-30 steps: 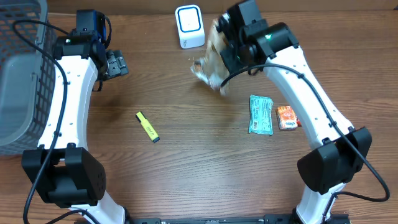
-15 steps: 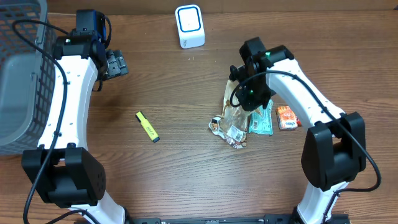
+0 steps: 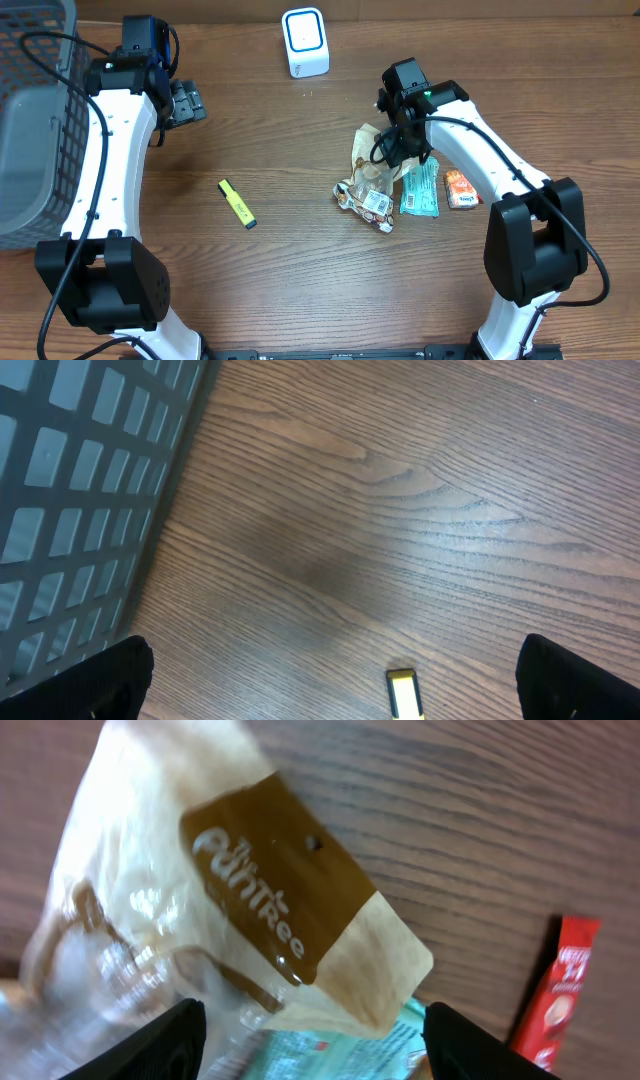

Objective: Scan the item barcode
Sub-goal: 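Carry the PanTree bag right and set it down near the packets, then move the right gripper left and grasp the yellow highlighter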

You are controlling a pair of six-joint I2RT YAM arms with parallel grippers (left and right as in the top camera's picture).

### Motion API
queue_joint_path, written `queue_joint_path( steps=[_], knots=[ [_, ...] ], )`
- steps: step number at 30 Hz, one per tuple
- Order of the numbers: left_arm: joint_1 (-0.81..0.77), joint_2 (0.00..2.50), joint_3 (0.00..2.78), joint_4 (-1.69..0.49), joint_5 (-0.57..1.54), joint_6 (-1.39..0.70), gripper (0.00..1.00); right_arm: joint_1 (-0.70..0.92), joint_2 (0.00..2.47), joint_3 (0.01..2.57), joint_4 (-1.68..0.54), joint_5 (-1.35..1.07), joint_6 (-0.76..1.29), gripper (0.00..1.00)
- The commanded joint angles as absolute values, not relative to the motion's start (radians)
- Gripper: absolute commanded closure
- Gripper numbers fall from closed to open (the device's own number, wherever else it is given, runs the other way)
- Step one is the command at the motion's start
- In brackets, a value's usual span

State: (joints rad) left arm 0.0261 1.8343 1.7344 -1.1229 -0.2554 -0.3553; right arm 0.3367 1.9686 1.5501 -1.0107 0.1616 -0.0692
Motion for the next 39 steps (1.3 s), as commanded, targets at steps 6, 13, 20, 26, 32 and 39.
queue_joint_path(
  steps=[6, 13, 20, 26, 32, 39],
  knots=[
    [0.019, 1.831, 1.743, -1.122, -0.265, -0.336, 0.00, 0.430, 1.947, 1.581, -0.957, -0.002, 0.479, 0.37],
    [0.019, 1.831, 1.743, -1.122, -0.265, -0.336, 0.00, 0.505, 1.996, 1.558, -0.906, 0.002, 0.523, 0.41],
    [0.019, 1.831, 1.743, -1.122, -0.265, -0.336, 0.00, 0.509, 2.099, 1.557, -0.958, 0.011, 0.524, 0.41],
    [0.019, 1.831, 1.743, -1.122, -0.265, -0.336, 0.00, 0.503, 2.099, 1.557, -1.099, 0.131, 0.499, 0.39],
    [0.019, 1.831, 1.743, -1.122, -0.265, -0.336, 0.00, 0.463, 2.096, 1.557, -1.187, 0.165, 0.439, 0.36],
    [0.019, 1.831, 1.743, -1.122, -0.265, -0.336, 0.00, 0.450, 2.006, 1.608, -1.180, -0.074, 0.360, 0.41]
  ],
)
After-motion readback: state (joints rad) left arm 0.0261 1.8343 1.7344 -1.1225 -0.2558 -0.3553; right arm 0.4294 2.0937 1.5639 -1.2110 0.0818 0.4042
